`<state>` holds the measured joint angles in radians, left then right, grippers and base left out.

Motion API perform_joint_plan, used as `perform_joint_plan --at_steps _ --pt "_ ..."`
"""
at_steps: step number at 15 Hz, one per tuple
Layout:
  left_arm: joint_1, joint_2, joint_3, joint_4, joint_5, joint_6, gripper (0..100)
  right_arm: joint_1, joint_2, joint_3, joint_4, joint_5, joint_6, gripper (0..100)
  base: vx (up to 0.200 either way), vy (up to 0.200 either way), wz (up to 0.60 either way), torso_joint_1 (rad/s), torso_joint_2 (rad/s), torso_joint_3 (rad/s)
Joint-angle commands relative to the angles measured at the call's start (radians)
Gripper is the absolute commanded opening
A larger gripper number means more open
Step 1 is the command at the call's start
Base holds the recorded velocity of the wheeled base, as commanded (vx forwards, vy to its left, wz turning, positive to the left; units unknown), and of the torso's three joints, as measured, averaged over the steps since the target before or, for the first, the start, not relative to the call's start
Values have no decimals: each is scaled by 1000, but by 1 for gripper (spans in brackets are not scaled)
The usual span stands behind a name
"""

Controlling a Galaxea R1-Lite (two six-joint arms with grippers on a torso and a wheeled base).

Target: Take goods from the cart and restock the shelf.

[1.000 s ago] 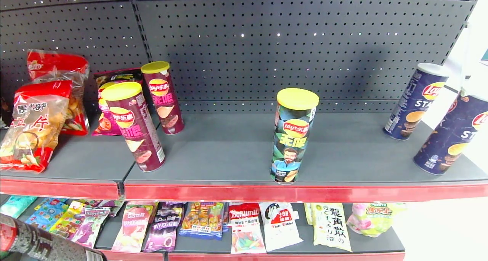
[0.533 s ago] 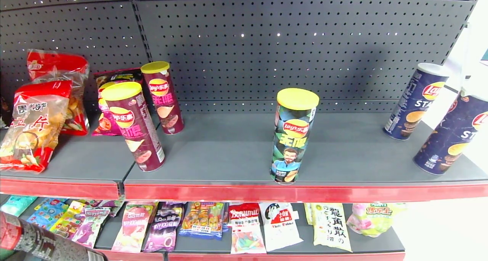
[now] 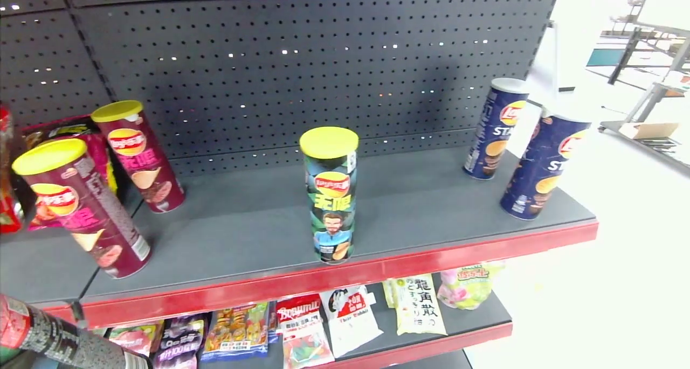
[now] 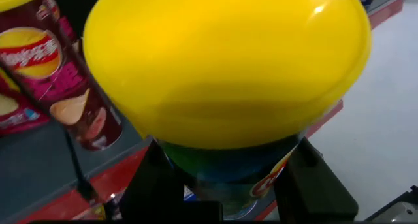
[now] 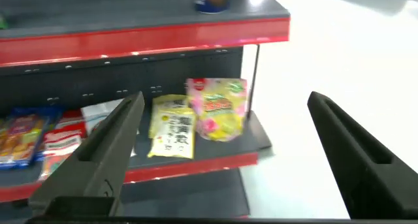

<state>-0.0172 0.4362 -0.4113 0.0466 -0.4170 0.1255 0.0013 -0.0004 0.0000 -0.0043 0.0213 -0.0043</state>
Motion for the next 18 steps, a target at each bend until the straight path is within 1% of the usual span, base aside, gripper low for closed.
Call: perform_joint_plan --at_steps 1,3,4,6,7,8,9,11,12,13,16,18 --pt "0 24 -14 -7 1 0 0 0 2 0 0 0 0 100 0 0 0 0 0 0" --pt "0 53 -38 -8 1 -4 0 2 2 0 0 0 1 100 0 0 0 0 0 0" --pt "0 99 -61 -8 1 -23 0 0 2 0 0 0 3 100 0 0 0 0 0 0" --pt "0 216 -100 -39 -2 -35 0 0 2 0 0 0 3 100 0 0 0 0 0 0" --pt "-4 279 -110 -74 -8 -33 0 0 2 0 0 0 3 100 0 0 0 0 0 0" --pt "-23 355 -130 -129 -29 -33 0 0 2 0 0 0 3 100 0 0 0 0 0 0" --pt "-44 432 -146 -194 -39 -33 0 0 2 0 0 0 3 100 0 0 0 0 0 0" --pt "-53 539 -167 -286 -43 -33 0 0 2 0 0 0 3 100 0 0 0 0 0 0" --pt "-61 636 -199 -360 -45 -33 0 0 2 0 0 0 3 100 0 0 0 0 0 0" --pt "-87 696 -219 -401 -40 -35 0 0 2 0 0 0 3 100 0 0 0 0 0 0" --pt "-104 809 -233 -476 -45 -32 0 0 2 0 0 0 3 100 0 0 0 0 0 0" --pt "-119 874 -277 -482 -45 -32 0 0 2 0 0 0 3 100 0 0 0 0 0 0"
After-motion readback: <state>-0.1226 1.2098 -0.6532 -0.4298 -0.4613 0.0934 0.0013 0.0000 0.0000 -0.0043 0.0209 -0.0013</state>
